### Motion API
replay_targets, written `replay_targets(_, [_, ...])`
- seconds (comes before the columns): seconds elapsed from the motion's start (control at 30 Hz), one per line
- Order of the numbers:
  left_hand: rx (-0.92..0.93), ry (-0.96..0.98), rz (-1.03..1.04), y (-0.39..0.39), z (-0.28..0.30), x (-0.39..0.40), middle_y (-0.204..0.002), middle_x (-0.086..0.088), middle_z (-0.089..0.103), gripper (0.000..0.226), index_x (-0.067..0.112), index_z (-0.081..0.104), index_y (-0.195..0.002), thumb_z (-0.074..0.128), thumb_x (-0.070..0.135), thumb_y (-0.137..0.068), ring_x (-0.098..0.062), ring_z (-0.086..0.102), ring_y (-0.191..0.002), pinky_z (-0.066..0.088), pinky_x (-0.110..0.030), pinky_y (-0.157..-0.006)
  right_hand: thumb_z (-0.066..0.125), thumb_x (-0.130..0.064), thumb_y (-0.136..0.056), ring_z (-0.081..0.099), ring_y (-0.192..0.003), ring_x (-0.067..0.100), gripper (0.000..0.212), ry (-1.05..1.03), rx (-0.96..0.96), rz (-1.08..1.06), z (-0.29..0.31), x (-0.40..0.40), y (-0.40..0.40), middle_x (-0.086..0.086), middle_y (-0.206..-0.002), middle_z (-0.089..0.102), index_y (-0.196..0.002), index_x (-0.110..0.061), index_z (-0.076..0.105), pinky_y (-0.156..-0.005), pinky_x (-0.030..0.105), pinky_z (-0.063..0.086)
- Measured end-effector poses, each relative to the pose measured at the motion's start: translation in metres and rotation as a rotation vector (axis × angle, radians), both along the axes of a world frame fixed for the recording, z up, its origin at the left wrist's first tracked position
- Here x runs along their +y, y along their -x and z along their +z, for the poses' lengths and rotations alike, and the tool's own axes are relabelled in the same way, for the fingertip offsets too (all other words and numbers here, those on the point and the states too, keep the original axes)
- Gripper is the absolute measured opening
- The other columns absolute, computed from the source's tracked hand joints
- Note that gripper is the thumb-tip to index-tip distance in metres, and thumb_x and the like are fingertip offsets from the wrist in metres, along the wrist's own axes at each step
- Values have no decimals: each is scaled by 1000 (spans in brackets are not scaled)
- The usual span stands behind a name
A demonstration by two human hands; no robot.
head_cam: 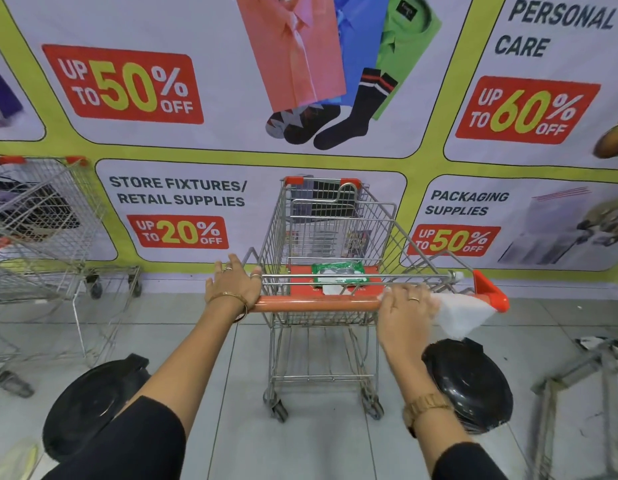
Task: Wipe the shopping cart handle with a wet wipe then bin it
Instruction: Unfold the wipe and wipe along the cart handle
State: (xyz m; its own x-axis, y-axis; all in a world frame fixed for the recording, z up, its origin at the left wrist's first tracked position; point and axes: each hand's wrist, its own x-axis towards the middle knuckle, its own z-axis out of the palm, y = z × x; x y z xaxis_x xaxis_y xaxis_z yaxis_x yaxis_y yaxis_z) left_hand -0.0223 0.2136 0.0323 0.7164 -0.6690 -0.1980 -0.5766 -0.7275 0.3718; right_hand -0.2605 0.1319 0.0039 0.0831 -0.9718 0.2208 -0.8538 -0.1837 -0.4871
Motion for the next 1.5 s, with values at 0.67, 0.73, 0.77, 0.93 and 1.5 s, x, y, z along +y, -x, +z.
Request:
replay_targets(0.67, [-22, 6, -58, -5, 0, 1, -158, -12, 12, 63, 4, 9, -148, 25, 38, -97, -26, 6, -146, 14, -45, -119, 24, -26, -91, 48, -111, 34, 47, 44, 16, -78, 11, -31, 41, 21, -110, 64, -101, 0, 61, -103, 46, 28])
replay_targets(0.73, [-20, 18, -74, -4, -2, 0, -158, -12, 8, 63, 4, 8, -148, 26, 39, -97, -26, 5, -146, 13, -44, -119, 29, -23, -93, 45, -116, 34, 39, -4, -3, -116, 10, -27, 28, 20, -113, 63, -101, -1, 61, -109, 49, 24])
replay_targets(0.77, [-27, 18, -83, -4, -3, -1, -159, -12, 5, 64, 5, 7, -148, 25, 39, -97, -26, 4, -146, 12, -44, -119, 29, -23, -93, 45, -117, 33, 40, -40, 0, -102, 10, -21, 15, 19, -115, 62, -104, -2, 61, -111, 48, 21])
replay_targets(0.93, [-72, -4, -98, -7, -6, 0, -159, -10, 2, 64, 7, 5, -149, 21, 42, -97, -24, 3, -146, 11, -43, -120, 27, -29, -93, 49, -115, 30, 40, -30, 33, 198, 10, 50, -82, 18, -116, 63, -105, -11, 61, -113, 41, 21])
replay_targets(1.5, [-29, -4, -123, -9, -7, -2, -159, -9, -1, 64, 9, 2, -149, 19, 43, -98, -23, -1, -146, 10, -44, -120, 26, -24, -91, 46, -116, 38, 44, 46, 24, -140, 4, -35, 40, 24, -115, 61, -105, 1, 59, -109, 57, 22])
